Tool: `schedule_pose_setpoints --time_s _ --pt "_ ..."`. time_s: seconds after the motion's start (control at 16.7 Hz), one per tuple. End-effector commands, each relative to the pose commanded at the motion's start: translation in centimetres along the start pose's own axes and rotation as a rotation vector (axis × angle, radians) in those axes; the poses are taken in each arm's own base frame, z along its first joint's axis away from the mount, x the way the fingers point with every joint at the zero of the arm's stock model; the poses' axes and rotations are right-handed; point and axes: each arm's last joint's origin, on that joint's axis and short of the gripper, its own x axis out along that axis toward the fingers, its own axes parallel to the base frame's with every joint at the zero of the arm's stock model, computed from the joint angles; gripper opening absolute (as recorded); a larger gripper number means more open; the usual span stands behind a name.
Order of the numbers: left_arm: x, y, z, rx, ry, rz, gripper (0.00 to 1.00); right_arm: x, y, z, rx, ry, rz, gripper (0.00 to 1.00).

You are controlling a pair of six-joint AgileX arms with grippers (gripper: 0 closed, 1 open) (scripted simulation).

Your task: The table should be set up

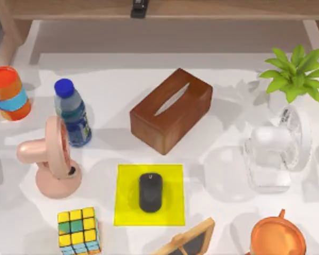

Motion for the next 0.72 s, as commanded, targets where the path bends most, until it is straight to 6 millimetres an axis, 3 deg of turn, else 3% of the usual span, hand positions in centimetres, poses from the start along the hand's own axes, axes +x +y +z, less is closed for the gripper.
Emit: schedule_pose_setpoints --time_s 0.12,0.72 --pt "0.00 0.00 0.00 0.000 0.000 0.000 1.00 0.00 0.00 0.00 0.000 0.000 0.000 1.00" --pt "-0.47 0.16 -0.10 0.002 0.003 0.007 1.00 0.00 0.00 0.00 0.000 0.000 0.000 1.00"
